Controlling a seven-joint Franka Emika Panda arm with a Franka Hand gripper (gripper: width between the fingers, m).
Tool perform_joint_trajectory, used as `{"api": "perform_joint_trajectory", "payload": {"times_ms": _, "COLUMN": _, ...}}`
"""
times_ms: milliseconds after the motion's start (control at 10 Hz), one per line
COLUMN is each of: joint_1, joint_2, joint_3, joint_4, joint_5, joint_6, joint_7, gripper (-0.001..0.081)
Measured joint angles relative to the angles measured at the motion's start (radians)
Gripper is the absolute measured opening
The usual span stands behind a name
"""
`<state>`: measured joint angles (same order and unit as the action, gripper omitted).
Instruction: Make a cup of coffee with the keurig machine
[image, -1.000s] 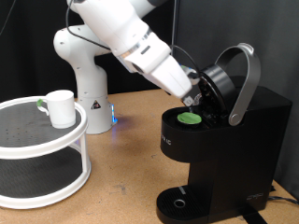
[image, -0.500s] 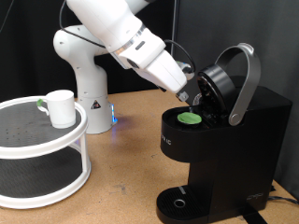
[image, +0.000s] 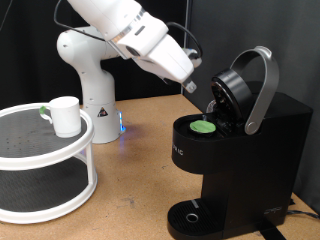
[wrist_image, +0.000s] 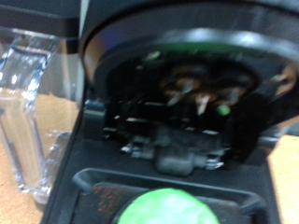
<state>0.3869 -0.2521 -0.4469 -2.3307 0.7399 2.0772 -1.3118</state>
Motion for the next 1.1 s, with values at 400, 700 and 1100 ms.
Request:
{"api": "perform_joint_trajectory", "payload": {"times_ms": 400, "joint_1": 0.000, "joint_2": -0.023, "joint_3": -0.019, "joint_4": 0.069, "joint_5": 0.052, "joint_6": -0.062, "joint_7": 0.039, "gripper": 0.0801}}
{"api": "perform_joint_trajectory", "payload": {"times_ms": 700, "joint_1": 0.000, "joint_2": -0.043, "joint_3": -0.021, "joint_4": 0.147, "joint_5": 0.091, "joint_6": -0.133, "joint_7": 0.115, "gripper": 0.0801}}
{"api": "perform_joint_trajectory", "payload": {"times_ms": 1100, "joint_1": 0.000, "joint_2": -0.059, "joint_3": -0.022, "joint_4": 0.203, "joint_5": 0.093, "joint_6": -0.182, "joint_7": 0.168, "gripper": 0.0801}}
